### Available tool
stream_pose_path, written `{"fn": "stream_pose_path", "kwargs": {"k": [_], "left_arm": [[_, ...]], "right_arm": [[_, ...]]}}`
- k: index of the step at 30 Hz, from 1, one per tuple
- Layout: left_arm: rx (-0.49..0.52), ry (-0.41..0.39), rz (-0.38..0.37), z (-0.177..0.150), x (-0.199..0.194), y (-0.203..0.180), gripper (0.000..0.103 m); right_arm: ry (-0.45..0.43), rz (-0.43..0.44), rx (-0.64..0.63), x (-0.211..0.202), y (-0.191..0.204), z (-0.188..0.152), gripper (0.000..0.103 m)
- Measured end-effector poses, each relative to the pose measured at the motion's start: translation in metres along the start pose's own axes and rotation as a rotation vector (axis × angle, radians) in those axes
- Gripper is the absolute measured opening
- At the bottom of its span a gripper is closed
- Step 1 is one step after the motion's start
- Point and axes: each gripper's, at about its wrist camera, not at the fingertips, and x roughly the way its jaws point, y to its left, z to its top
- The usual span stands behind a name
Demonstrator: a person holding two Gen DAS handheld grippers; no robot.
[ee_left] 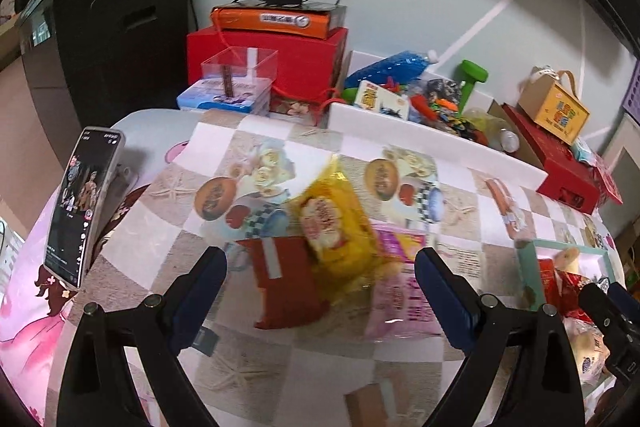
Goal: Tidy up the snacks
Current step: 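Withdraw both tools from the tray toward the remaining snacks, then lower both tools over the red-brown pack and the paper-wrapped biscuit pack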
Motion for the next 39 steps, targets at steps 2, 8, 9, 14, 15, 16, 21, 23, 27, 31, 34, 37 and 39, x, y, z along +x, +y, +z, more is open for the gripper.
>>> {"fn": "stream_pose_path", "kwargs": {"k": [2,8,9,14,15,16,21,23,27,31,34,37,39], "left_arm": [[-0.024,0.008,-0.003,0.0,0.004,0.008,0.095],[-0.051,0.033,0.011,-0.001,0.02,0.027,0.095],[-0.052,0.037,0.018,-0.002,0.022,0.03,0.095],[-0.083,0.07,0.025,-0.006,0.038,0.041,0.095],[-0.084,0.074,0.025,-0.007,0.04,0.041,0.095],[-0.081,0.079,0.029,-0.008,0.043,0.041,0.095],[-0.073,0.099,0.031,-0.011,0.053,0.039,0.095],[-0.068,0.103,0.032,-0.012,0.055,0.038,0.095],[-0.06,0.118,0.041,-0.013,0.06,0.034,0.095],[-0.069,0.128,0.059,-0.014,0.064,0.036,0.095],[-0.089,0.133,0.073,-0.015,0.066,0.039,0.095],[-0.085,0.132,0.089,-0.016,0.067,0.038,0.095],[-0.075,0.134,0.101,-0.016,0.069,0.036,0.095]], "right_arm": [[-0.001,0.018,-0.015,0.006,0.011,0.002,0.103],[0.014,0.072,-0.057,0.026,0.042,0.003,0.103],[0.02,0.079,-0.065,0.031,0.046,0.002,0.103],[0.05,0.089,-0.09,0.053,0.061,-0.003,0.103],[0.057,0.088,-0.093,0.057,0.063,-0.004,0.103],[0.066,0.085,-0.095,0.062,0.064,-0.005,0.103],[0.092,0.074,-0.1,0.081,0.069,-0.007,0.103],[0.094,0.061,-0.107,0.086,0.071,-0.007,0.103],[0.095,0.055,-0.113,0.094,0.071,-0.005,0.103],[0.104,0.051,-0.116,0.103,0.071,-0.005,0.103],[0.115,0.046,-0.117,0.109,0.071,-0.006,0.103],[0.13,0.047,-0.125,0.116,0.073,-0.008,0.103],[0.142,0.048,-0.132,0.119,0.075,-0.01,0.103]]}}
